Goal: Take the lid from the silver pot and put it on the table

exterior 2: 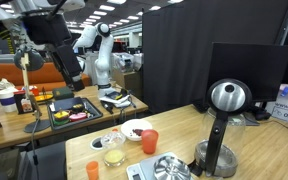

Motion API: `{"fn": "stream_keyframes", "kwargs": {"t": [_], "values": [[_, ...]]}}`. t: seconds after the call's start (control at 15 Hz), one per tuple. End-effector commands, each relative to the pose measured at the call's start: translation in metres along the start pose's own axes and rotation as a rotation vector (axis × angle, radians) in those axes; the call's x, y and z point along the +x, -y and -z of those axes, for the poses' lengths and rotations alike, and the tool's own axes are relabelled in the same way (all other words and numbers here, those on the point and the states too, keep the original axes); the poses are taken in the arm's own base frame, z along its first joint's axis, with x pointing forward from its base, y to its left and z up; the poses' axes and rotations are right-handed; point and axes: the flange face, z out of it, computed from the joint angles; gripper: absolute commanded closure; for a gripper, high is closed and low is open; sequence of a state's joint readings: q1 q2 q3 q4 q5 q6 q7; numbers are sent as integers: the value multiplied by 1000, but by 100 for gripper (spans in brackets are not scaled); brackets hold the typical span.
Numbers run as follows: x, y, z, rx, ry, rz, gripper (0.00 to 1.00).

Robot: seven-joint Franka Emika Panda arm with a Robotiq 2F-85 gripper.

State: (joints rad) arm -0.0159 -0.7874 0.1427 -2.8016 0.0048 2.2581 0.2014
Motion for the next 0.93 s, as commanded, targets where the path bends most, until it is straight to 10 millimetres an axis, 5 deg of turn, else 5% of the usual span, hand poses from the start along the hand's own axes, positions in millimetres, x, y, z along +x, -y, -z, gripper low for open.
{"fn": "stream_keyframes", "kwargs": {"t": [0.0, 0.33, 0.4, 0.87], "values": [[18, -15, -21, -31, 47, -103, 0], [51, -49, -58, -53, 115, -297, 0], [35, -42, -50, -35, 100, -246, 0], [37, -41, -51, -31, 104, -247, 0]]}}
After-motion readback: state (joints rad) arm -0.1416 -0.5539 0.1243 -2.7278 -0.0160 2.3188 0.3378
